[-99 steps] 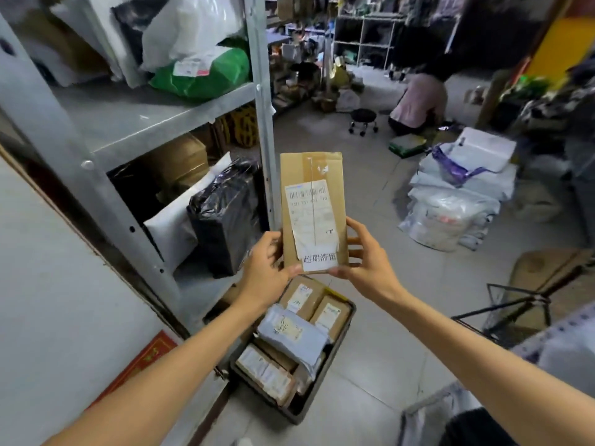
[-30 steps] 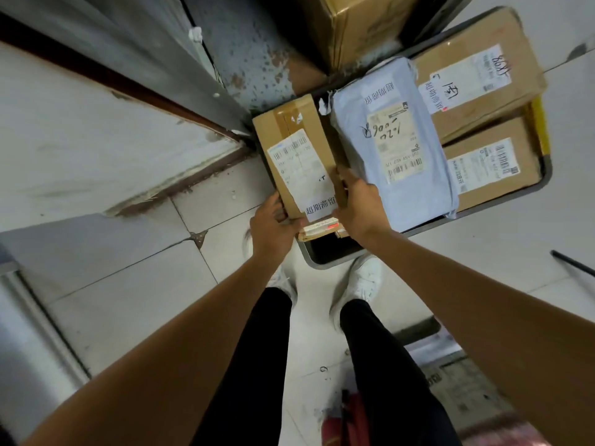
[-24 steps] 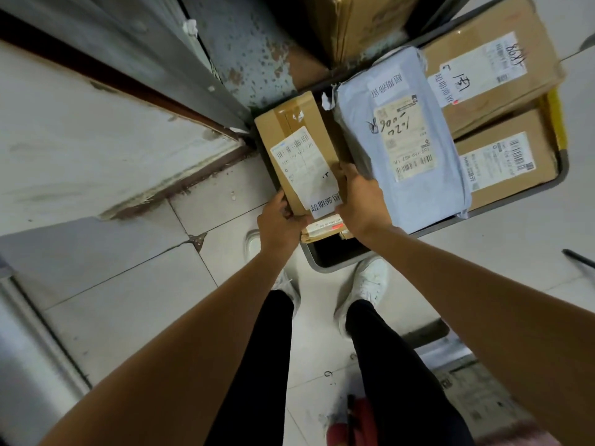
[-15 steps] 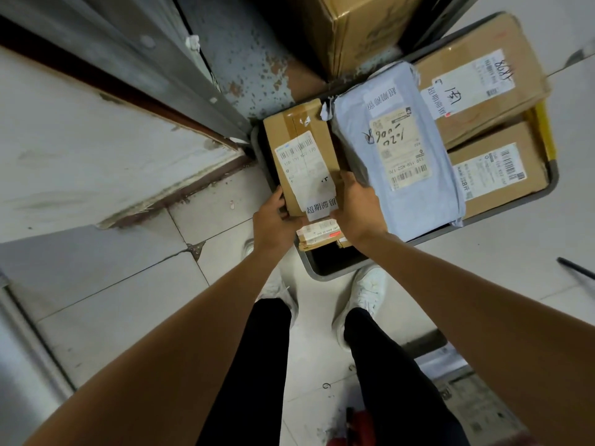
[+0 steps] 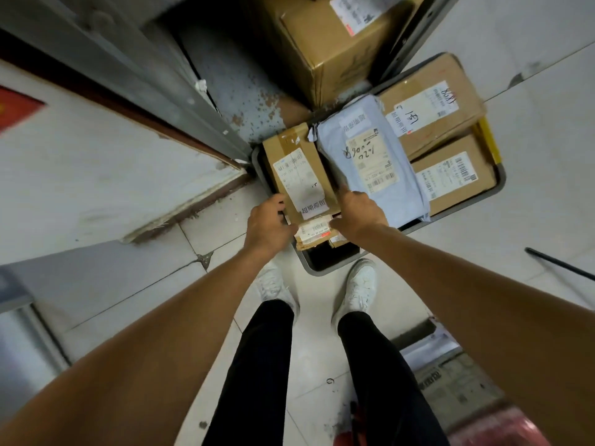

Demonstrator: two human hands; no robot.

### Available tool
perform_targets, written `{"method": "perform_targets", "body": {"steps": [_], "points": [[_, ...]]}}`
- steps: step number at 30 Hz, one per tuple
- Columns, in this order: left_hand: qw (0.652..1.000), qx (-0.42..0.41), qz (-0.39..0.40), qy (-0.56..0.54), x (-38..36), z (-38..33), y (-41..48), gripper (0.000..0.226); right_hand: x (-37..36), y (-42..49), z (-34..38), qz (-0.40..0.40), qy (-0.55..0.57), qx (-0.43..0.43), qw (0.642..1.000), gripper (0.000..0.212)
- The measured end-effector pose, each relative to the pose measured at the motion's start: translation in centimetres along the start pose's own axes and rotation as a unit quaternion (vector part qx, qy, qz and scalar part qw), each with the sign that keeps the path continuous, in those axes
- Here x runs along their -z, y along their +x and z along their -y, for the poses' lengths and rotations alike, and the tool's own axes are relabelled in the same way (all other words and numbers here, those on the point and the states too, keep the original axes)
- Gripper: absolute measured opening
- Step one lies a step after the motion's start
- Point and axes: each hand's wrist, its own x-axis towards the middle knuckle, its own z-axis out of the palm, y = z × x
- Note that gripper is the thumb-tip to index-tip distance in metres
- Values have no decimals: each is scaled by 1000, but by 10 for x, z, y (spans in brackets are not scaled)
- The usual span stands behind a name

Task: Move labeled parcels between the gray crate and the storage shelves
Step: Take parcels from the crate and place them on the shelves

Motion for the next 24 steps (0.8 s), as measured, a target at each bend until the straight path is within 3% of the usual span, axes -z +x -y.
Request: {"method": "perform_targets", "body": {"steps": [4,7,11,15,24], "points": [[992,-42,22,114,37,-55,-34,57,64,-55,5,22,-25,13,999,47],[972,-106,39,204,67,-122,-70,54,128,-109,9,8,-53,38,998,57],[925,-207,68,311,109,-234,-128,48,224,-201,17,-23,-98,61,993,70],[846,-338,64,408,145,-354,-197,48,307,-292,17,-118,-116,56,985,71],[726,-523,65,443,192,-510,-332,56,418,-490,-4,-304,-96,-30,947,74]]}}
